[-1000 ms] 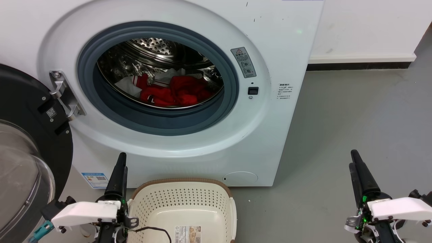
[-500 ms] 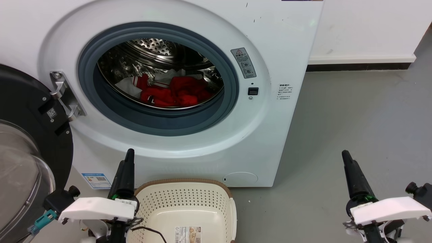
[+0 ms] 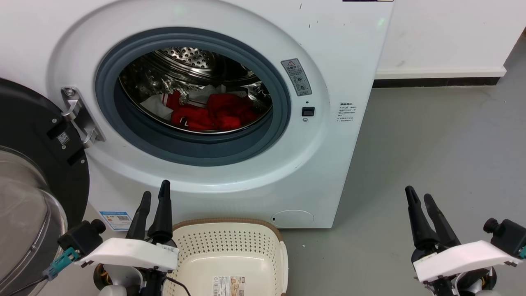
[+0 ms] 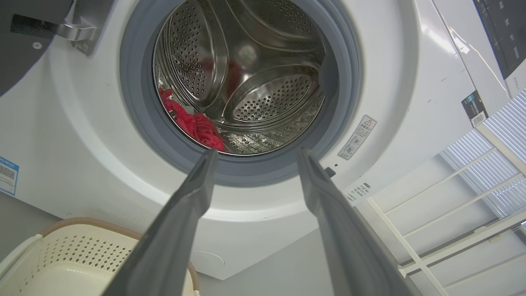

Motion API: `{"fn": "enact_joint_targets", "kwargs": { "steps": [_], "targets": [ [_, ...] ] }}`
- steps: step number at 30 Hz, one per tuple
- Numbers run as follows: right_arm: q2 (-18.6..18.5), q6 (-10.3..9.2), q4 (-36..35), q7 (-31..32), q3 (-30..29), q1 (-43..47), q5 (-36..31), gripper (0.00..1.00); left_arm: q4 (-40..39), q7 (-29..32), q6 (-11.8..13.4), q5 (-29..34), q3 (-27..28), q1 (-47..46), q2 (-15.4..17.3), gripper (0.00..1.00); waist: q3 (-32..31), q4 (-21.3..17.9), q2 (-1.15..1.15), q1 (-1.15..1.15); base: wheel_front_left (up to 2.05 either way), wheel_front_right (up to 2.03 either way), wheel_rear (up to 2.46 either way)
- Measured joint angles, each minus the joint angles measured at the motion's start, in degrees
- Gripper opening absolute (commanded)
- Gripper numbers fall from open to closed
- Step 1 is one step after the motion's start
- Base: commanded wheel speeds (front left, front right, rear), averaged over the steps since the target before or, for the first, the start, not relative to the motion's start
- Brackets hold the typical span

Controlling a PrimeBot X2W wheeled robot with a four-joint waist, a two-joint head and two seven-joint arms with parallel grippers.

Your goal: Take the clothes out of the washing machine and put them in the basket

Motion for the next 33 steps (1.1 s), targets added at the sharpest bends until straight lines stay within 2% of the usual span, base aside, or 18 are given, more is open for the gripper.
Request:
{"fn": "enact_joint_targets", "kwargs": {
  "steps": [15,16,33],
  "targets": [
    [0.0,0.0,-1.9,0.0,0.7,1.4,-11.4,1.0,-0.2,-2.5,1.0,12.2,-1.3,0.0,0.9,1.0,-0.2,0.1,0.0,0.0,0.0,0.0,0.0],
    [0.0,0.0,-2.3,0.0,0.8,1.8,-13.7,1.0,-0.2,-3.0,1.2,14.4,-1.5,0.0,1.2,1.0,-0.2,0.1,0.0,0.0,0.0,0.0,0.0],
    [0.0,0.0,-4.4,0.3,1.5,2.9,-24.8,1.0,0.8,-5.5,2.6,25.1,-2.5,0.0,1.9,1.0,-0.2,0.2,0.0,0.0,0.0,0.0,0.0]
  ]
}}
